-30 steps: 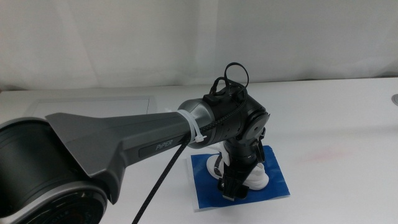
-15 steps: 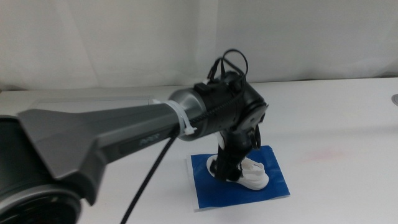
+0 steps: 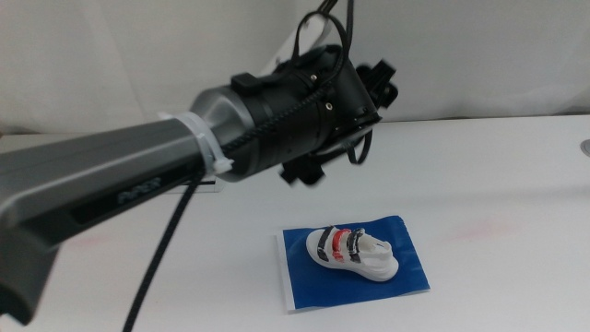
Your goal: Use one arm to grab the shoe from the table and place it on the mat.
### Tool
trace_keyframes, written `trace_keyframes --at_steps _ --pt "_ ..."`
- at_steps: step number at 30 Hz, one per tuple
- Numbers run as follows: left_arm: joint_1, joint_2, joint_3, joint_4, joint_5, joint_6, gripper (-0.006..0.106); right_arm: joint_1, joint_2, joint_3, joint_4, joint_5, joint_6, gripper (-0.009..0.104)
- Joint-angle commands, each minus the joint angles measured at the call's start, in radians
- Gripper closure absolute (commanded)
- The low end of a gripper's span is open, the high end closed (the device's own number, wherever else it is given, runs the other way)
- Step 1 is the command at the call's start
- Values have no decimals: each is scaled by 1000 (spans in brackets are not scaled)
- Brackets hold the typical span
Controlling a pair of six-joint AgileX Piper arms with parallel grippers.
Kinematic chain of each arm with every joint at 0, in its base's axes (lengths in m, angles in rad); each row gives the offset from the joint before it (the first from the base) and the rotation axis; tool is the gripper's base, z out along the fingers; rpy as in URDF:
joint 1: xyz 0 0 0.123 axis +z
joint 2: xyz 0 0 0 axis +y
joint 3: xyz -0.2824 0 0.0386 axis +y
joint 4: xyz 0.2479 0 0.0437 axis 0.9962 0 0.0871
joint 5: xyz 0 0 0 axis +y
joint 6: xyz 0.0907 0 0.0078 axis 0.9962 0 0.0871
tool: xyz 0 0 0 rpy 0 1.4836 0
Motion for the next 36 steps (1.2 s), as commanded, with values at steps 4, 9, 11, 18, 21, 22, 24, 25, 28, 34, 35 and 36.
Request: trace_keyframes --at_steps 4,9,11,18,21,22,24,25,28,34,35,36 --pt "-5 -46 3 190 -77 225 10 -8 -5 7 -3 -15 -2 98" --pt "-5 -79 3 253 -160 499 10 -8 -5 7 -3 -15 -2 98" --pt "-6 -87 3 253 -189 645 10 -8 -5 7 -3 -15 -2 98" --pt "-6 -112 3 241 -301 1217 10 -8 -5 7 -3 -15 -2 98" --pt "-6 -129 3 240 -296 1411 10 -8 -5 7 -3 -15 -2 98" --pt "-6 -135 3 240 -289 1442 10 -8 -5 7 -3 -15 -2 98" --pt "-6 -145 3 240 -262 1514 10 -8 -5 7 -3 -15 -2 98" --pt "-6 -150 3 240 -246 1543 10 -8 -5 7 -3 -15 -2 98" --pt "-6 -159 3 240 -179 1640 10 -8 -5 7 -3 -15 -2 98" --pt "11 -198 2 136 -24 1749 10 -8 -5 7 -3 -15 -2 98" --pt "28 -210 2 91 -15 1774 10 -8 -5 7 -3 -15 -2 98" --pt "50 -225 2 36 -14 1801 10 -8 -5 7 -3 -15 -2 98"
